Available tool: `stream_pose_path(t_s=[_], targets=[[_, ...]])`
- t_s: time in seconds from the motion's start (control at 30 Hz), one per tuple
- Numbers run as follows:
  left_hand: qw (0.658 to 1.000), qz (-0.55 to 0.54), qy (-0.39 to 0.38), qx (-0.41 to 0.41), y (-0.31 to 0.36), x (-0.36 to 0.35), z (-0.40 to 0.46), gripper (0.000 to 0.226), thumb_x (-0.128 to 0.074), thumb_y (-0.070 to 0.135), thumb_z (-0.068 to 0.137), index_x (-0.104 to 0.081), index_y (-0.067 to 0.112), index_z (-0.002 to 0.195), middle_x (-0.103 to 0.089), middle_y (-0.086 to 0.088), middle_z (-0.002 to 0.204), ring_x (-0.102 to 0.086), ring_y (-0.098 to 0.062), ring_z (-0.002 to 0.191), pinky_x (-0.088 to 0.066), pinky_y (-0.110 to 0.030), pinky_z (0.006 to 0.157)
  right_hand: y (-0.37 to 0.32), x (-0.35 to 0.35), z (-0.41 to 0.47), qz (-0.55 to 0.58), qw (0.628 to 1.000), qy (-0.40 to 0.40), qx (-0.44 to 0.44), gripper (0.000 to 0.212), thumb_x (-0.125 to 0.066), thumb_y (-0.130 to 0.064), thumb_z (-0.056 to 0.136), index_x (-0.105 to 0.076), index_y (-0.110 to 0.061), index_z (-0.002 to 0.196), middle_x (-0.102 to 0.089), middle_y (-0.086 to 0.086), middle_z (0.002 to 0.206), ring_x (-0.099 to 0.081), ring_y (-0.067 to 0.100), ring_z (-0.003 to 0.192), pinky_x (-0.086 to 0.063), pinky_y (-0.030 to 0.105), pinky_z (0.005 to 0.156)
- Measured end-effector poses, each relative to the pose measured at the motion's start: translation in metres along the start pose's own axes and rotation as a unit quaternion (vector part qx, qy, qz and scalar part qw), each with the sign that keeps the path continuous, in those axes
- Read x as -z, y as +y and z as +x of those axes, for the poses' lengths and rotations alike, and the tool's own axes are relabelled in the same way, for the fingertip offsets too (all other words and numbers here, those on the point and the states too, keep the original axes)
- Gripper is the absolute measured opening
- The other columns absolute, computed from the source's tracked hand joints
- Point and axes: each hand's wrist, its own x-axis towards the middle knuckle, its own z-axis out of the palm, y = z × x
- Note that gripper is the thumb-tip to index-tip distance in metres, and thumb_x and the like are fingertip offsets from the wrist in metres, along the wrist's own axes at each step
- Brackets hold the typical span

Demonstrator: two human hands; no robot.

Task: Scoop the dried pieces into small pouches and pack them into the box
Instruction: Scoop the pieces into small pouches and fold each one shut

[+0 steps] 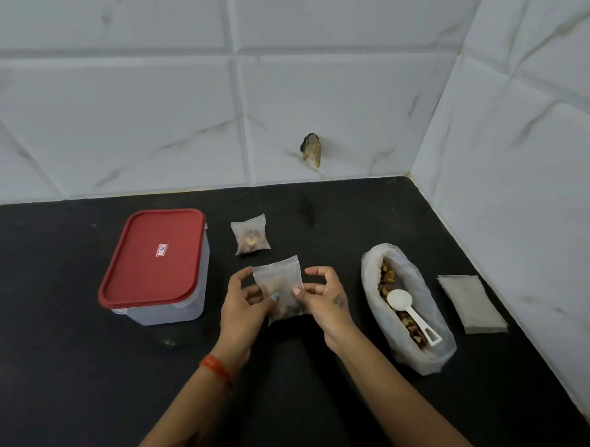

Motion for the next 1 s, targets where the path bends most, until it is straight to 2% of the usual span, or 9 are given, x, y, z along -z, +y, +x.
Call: stream_pose_path(t_s=[0.07, 0.13, 0.23, 0.4, 0.57, 0.7, 0.77, 0.87, 1.0], targets=[[0.998, 0.038, 0.031, -0.042, -0.002, 0.005, 0.011, 0.059, -0.067, 0.004, 0.082, -0.041, 0.022, 0.131, -0.057, -0.003, 0.112, -0.059, -0.008, 0.091, -0.053, -0.026, 0.073, -0.001, -0.013, 0.011, -0.022, 1.0, 0.001, 0.022, 0.029, -0.065, -0.007, 0.086, -0.053, -0.025, 0.105, -0.067, 0.0, 0.094, -0.066, 0.014, 0.091, -0.057, 0.033, 0.082], [0.993, 0.065, 0.058, -0.074, 0.001, 0.007, 0.024, 0.057, -0.066, 0.004, 0.084, -0.041, 0.019, 0.133, -0.056, 0.001, 0.109, -0.058, -0.004, 0.087, -0.051, -0.02, 0.069, -0.006, -0.025, 0.024, -0.063, 0.997, 0.007, 0.048, 0.026, -0.062, -0.006, 0.088, -0.057, -0.024, 0.105, -0.064, -0.006, 0.097, -0.064, 0.01, 0.094, -0.056, 0.025, 0.079], [0.986, 0.102, 0.092, -0.098, 0.005, 0.01, 0.046, 0.057, -0.063, 0.005, 0.086, -0.04, 0.017, 0.136, -0.057, -0.005, 0.117, -0.059, -0.012, 0.094, -0.053, -0.028, 0.081, -0.012, -0.042, 0.046, -0.144, 0.986, 0.013, 0.087, 0.027, -0.06, -0.007, 0.089, -0.062, -0.018, 0.115, -0.06, -0.009, 0.105, -0.059, 0.005, 0.096, -0.05, 0.014, 0.075], [0.973, 0.167, 0.112, -0.112, 0.004, 0.01, 0.081, 0.053, -0.059, 0.002, 0.088, -0.042, 0.01, 0.138, -0.054, -0.012, 0.129, -0.059, -0.018, 0.106, -0.049, -0.027, 0.089, -0.011, -0.063, 0.075, -0.257, 0.959, 0.011, 0.12, 0.042, -0.062, -0.006, 0.087, -0.056, -0.012, 0.129, -0.053, 0.006, 0.129, -0.055, 0.018, 0.114, -0.046, 0.025, 0.098], [0.961, 0.236, 0.114, -0.092, -0.004, 0.009, 0.098, 0.052, -0.057, 0.004, 0.09, -0.042, 0.008, 0.139, -0.053, -0.013, 0.13, -0.055, -0.022, 0.115, -0.044, -0.03, 0.097, -0.004, -0.068, 0.086, -0.337, 0.932, 0.004, 0.132, 0.046, -0.062, -0.008, 0.088, -0.052, -0.011, 0.133, -0.049, 0.006, 0.134, -0.049, 0.019, 0.122, -0.037, 0.018, 0.098], [0.958, 0.259, 0.099, -0.079, -0.012, 0.011, 0.101, 0.049, -0.057, 0.013, 0.091, -0.044, 0.009, 0.138, -0.055, -0.012, 0.13, -0.054, -0.024, 0.119, -0.046, -0.04, 0.101, 0.001, -0.067, 0.086, -0.358, 0.923, -0.004, 0.14, 0.046, -0.06, -0.008, 0.089, -0.051, -0.01, 0.134, -0.049, 0.006, 0.133, -0.05, 0.019, 0.119, -0.037, 0.017, 0.096], [0.952, 0.274, 0.102, -0.091, -0.012, 0.009, 0.096, 0.049, -0.057, 0.014, 0.091, -0.045, 0.007, 0.137, -0.049, -0.015, 0.138, -0.046, -0.027, 0.128, -0.039, -0.043, 0.107, 0.0, -0.065, 0.084, -0.354, 0.923, -0.007, 0.149, 0.046, -0.061, -0.008, 0.088, -0.052, -0.01, 0.133, -0.049, 0.007, 0.132, -0.05, 0.02, 0.119, -0.039, 0.02, 0.098], [0.932, 0.311, 0.117, -0.142, -0.005, 0.003, 0.079, 0.05, -0.059, 0.013, 0.089, -0.046, 0.009, 0.137, -0.035, -0.016, 0.148, -0.031, -0.029, 0.138, -0.026, -0.037, 0.112, -0.007, -0.058, 0.075, -0.336, 0.927, -0.005, 0.169, 0.047, -0.062, -0.009, 0.087, -0.052, -0.011, 0.133, -0.05, 0.007, 0.132, -0.05, 0.02, 0.119, -0.042, 0.027, 0.101], [0.924, 0.291, 0.095, -0.231, 0.01, -0.015, 0.051, 0.048, -0.06, 0.012, 0.089, -0.048, 0.013, 0.135, -0.038, -0.008, 0.147, -0.033, -0.024, 0.137, -0.027, -0.032, 0.112, -0.022, -0.034, 0.056, -0.311, 0.928, 0.008, 0.206, 0.046, -0.062, -0.012, 0.088, -0.052, -0.015, 0.133, -0.051, 0.004, 0.132, -0.05, 0.017, 0.12, -0.044, 0.033, 0.102]])
